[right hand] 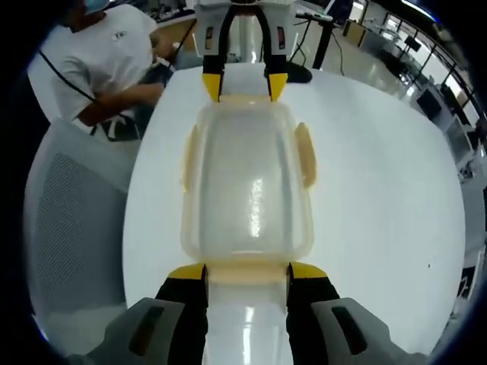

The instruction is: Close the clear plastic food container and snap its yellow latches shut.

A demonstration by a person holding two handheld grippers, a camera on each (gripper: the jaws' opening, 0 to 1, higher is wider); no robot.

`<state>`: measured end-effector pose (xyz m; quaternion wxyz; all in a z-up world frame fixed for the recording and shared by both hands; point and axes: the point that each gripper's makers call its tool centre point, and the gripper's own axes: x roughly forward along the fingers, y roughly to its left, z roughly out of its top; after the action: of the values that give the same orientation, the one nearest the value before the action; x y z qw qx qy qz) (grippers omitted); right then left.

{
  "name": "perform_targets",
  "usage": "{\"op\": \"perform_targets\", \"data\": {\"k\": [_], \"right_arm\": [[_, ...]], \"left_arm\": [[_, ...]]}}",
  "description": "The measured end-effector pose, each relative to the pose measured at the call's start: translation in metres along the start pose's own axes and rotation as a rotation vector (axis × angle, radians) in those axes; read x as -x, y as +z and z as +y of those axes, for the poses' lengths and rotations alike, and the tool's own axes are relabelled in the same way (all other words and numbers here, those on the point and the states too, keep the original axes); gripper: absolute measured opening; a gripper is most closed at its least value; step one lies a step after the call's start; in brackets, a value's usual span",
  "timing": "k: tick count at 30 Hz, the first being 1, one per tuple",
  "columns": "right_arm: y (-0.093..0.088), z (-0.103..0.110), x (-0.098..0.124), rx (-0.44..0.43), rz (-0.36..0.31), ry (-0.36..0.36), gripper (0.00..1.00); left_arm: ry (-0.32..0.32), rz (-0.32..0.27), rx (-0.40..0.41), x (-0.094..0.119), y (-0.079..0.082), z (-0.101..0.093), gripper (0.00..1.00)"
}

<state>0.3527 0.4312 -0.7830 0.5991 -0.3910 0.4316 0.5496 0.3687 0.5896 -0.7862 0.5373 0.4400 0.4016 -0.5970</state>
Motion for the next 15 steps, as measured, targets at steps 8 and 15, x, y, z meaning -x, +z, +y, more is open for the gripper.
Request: {"op": "perform_targets", "data": {"k": [8,15], "right_arm": [[-0.0020,-0.0001,0.0061,0.003,0.001,-0.008,0.38],[-0.0015,0.0020,0.0096,0.007,0.003,-0.012,0.38]], "left_arm": [[0.004,-0.003,-0.005,0.0053,0.0055,0.0004,0.38],[0.002,0.000,0.001,0.0059,0.0068,-0.0021,0.38]]}}
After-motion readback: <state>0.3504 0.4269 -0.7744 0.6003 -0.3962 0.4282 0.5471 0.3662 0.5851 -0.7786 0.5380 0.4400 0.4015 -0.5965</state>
